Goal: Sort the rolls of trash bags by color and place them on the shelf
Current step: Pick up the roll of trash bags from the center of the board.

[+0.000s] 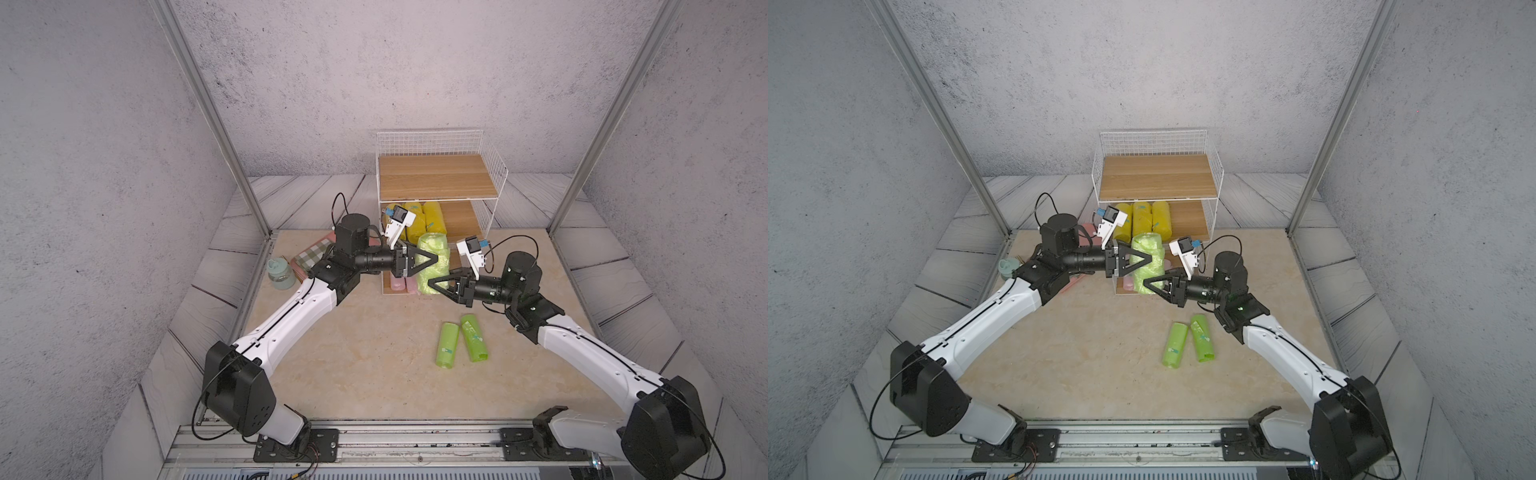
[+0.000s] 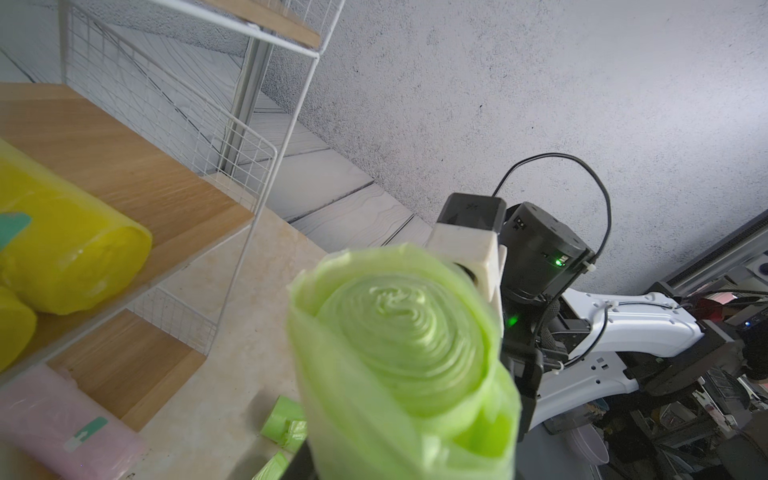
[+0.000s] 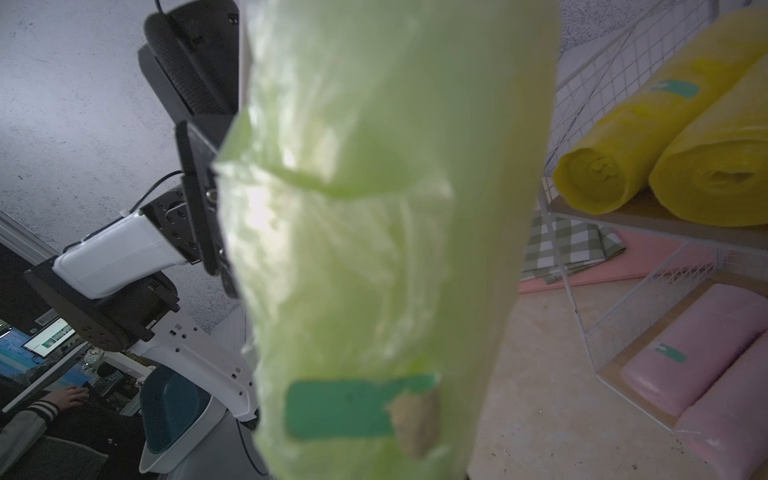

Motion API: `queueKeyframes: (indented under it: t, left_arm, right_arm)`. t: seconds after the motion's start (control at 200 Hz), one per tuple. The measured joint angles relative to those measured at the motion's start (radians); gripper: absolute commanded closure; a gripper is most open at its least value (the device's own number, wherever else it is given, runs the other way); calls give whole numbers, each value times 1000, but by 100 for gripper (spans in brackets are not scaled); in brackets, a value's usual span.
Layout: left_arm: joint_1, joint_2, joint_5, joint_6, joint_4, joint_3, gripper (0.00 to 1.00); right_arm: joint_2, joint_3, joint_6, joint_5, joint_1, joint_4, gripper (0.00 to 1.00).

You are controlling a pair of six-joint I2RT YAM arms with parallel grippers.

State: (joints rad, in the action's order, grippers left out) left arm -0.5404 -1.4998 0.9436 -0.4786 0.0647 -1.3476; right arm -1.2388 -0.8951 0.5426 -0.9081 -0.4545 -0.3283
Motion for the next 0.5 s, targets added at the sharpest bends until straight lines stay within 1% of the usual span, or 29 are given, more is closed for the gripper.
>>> queueKeyframes:
  t: [0.095,0.21,0.27,0.34,0.395,0.5]
  left_arm:
    - [0,0,1,10,-15,-1,61]
    - [0,0,-9,35,-48,-10,33]
    - [2,0,-24,61,-66,-16,22]
    - [3,1,-45,77,-84,-19,15]
    - [6,2,-61,89,-103,-23,4]
    - [9,5,-84,111,-139,-32,3]
  right_arm:
    - [5,-2,-10,13,0,27,100]
    - [20,-3,-25,39,-3,69,100]
    - [31,-13,-37,56,-3,102,100]
    - [41,-32,-54,74,-3,142,100]
    - [49,-47,-66,83,-2,164,100]
    - [60,-69,-87,99,-2,196,100]
